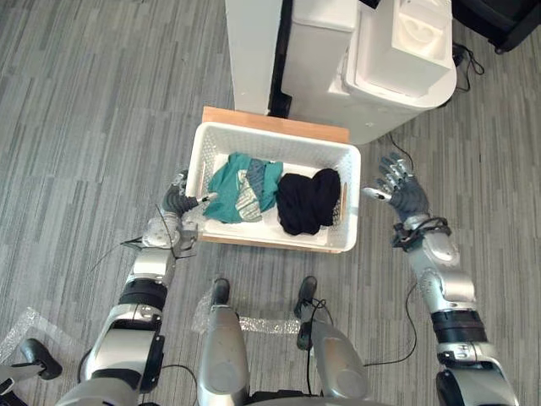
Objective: Pick up the laundry basket with both hands and put the clothes into the washing machine.
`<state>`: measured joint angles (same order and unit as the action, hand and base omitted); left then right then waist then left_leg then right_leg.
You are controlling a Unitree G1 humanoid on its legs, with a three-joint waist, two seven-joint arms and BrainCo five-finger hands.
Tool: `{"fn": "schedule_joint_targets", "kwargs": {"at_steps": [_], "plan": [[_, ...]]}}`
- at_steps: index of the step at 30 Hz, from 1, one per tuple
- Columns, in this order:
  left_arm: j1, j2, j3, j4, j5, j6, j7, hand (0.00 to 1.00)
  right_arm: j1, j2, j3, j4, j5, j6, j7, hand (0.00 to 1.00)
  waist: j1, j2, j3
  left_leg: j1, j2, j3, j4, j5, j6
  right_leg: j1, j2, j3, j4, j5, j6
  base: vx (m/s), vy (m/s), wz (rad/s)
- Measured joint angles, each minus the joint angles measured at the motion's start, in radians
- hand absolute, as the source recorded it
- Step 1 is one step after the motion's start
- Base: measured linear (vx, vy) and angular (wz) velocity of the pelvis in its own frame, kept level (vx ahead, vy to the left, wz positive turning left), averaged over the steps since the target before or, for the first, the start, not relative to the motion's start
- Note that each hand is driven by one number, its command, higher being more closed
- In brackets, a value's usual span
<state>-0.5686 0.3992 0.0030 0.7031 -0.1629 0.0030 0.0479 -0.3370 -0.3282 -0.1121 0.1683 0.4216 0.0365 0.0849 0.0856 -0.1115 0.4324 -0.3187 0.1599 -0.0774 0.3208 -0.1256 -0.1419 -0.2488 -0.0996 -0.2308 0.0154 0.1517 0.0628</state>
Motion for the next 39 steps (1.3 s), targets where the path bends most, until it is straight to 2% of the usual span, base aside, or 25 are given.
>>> {"fn": "schedule_joint_targets", "kwargs": {"at_steps": [4,13,24,26,27,34,35,39], "plan": [[-0.005,0.001,0.000,0.005,0.020,0.000,0.018,0.00,0.026,-0.004,-0.017,-0.013,-0.001,-0.013,-0.014,0.00,-0.014,-0.003,0.006,-0.008,0.001,0.000,0.013,-0.005,0.002,-0.002,0.001,0.001,0.000,0.002,0.001,0.00,0.000,0.00],[-0.062,0.001,-0.012,0.045,0.064,0.015,0.024,0.00,0.046,-0.028,-0.049,-0.005,-0.014,-0.013,-0.021,0.00,-0.012,-0.002,0.027,-0.034,-0.002,-0.002,0.045,-0.016,0.009,-0.011,-0.002,0.001,0.000,0.008,0.006,0.00,0.000,0.00],[-0.197,0.013,-0.046,0.099,0.078,0.012,0.047,0.00,-0.182,-0.033,-0.043,0.358,-0.013,-0.008,-0.061,0.00,-0.008,0.013,0.039,-0.137,-0.005,-0.012,0.091,-0.016,0.010,-0.086,-0.002,-0.002,0.001,0.032,0.006,-0.01,0.004,0.00],[-0.217,0.013,-0.051,0.112,0.078,0.008,0.050,0.00,-0.220,-0.033,-0.034,0.408,-0.012,-0.007,-0.063,0.00,-0.004,0.017,0.041,-0.151,-0.005,-0.013,0.100,-0.016,0.010,-0.096,-0.001,-0.002,0.001,0.037,0.007,-0.02,0.005,-0.01],[-0.273,0.009,-0.051,0.114,0.077,-0.012,0.067,0.00,-0.301,-0.024,-0.025,0.504,-0.014,0.003,-0.063,0.00,0.013,0.022,0.044,-0.209,-0.003,-0.019,0.119,-0.016,0.010,-0.141,0.001,-0.005,-0.001,0.048,0.009,-0.04,0.003,0.00],[-0.301,0.010,-0.040,0.111,0.074,-0.021,0.072,0.00,-0.359,0.017,0.019,0.575,-0.013,0.010,-0.064,0.00,0.013,0.022,0.044,-0.245,-0.001,-0.029,0.136,-0.016,0.010,-0.163,0.002,-0.011,-0.002,0.053,0.014,-0.01,0.001,0.01],[-0.323,0.014,-0.040,0.112,0.073,-0.027,0.090,0.00,-0.378,0.044,0.024,0.601,0.002,-0.002,-0.063,0.00,0.012,0.022,0.044,-0.270,-0.001,-0.038,0.143,-0.016,0.010,-0.178,0.006,-0.015,-0.007,0.055,0.019,-0.03,-0.002,0.08],[-0.349,0.022,-0.040,0.125,0.066,-0.027,0.106,0.00,-0.400,0.048,0.032,0.643,0.002,-0.029,-0.059,0.00,0.008,0.021,0.044,-0.285,0.001,-0.046,0.153,-0.016,0.010,-0.178,0.009,-0.019,-0.020,0.061,0.026,-0.02,0.000,0.04]]}}
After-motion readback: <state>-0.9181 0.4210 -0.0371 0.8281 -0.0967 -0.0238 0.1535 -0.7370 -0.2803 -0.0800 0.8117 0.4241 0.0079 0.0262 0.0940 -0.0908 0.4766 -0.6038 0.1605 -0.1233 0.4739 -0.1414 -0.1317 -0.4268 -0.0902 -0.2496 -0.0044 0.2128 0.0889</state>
